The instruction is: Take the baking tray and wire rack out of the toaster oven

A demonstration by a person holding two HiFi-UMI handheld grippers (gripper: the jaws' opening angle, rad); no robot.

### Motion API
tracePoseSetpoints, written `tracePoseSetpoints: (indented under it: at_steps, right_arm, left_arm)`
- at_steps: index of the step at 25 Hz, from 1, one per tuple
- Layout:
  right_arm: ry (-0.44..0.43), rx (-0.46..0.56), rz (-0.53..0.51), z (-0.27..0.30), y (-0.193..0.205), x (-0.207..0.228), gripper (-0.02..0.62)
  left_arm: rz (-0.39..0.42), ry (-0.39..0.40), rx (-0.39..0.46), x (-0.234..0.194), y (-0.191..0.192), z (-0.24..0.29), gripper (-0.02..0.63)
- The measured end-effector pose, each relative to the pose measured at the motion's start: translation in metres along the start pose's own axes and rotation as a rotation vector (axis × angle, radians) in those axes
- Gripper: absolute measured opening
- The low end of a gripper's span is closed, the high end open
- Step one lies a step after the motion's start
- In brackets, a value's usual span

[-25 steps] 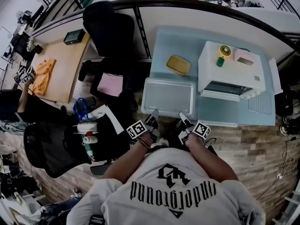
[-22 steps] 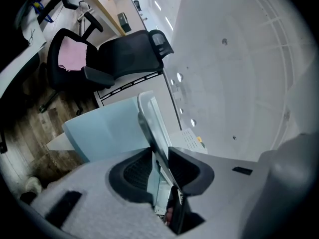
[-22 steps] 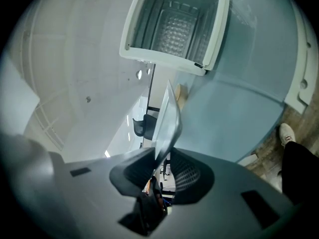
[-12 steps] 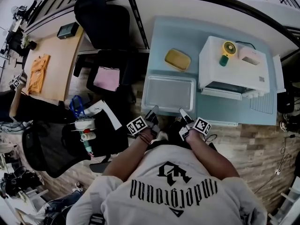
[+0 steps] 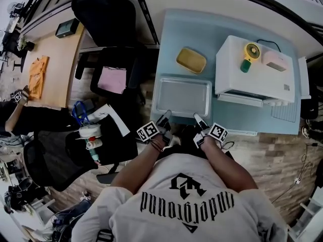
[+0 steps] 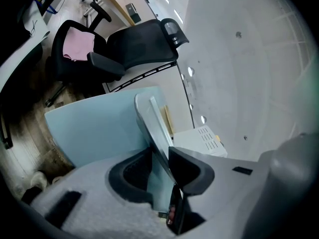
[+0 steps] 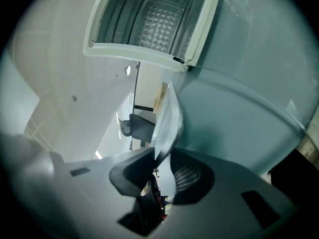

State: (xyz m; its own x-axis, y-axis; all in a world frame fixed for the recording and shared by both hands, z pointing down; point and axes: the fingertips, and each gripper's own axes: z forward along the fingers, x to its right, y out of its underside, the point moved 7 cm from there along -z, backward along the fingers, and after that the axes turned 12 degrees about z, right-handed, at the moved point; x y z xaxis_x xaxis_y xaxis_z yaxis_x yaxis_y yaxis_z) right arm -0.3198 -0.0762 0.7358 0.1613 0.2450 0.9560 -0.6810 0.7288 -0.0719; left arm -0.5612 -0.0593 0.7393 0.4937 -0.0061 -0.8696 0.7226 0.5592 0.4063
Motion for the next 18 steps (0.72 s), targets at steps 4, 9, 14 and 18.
tracePoseSetpoints:
  at_steps: [4,9,14,18]
  right_arm:
    - [0.014,-0.005,0.011,0.005,-0.005,0.003,0.101]
    - [0.036,-0.012,0.03,0.005,-0.009,0.011,0.104]
    - [0.067,-0.021,0.034,0.007,-0.011,0.018,0.104]
    - [0.083,-0.024,0.042,0.009,-0.012,0.02,0.101]
  left_arm:
    - [-0.013,-0.013,-0.009,-0.005,0.0,0.007,0.11]
    - [-0.028,-0.029,-0.02,-0.007,0.004,0.011,0.11]
    - [-0.037,-0.055,-0.04,-0.012,0.009,0.014,0.106]
    - [-0.027,-0.071,-0.064,-0.015,0.01,0.016,0.11]
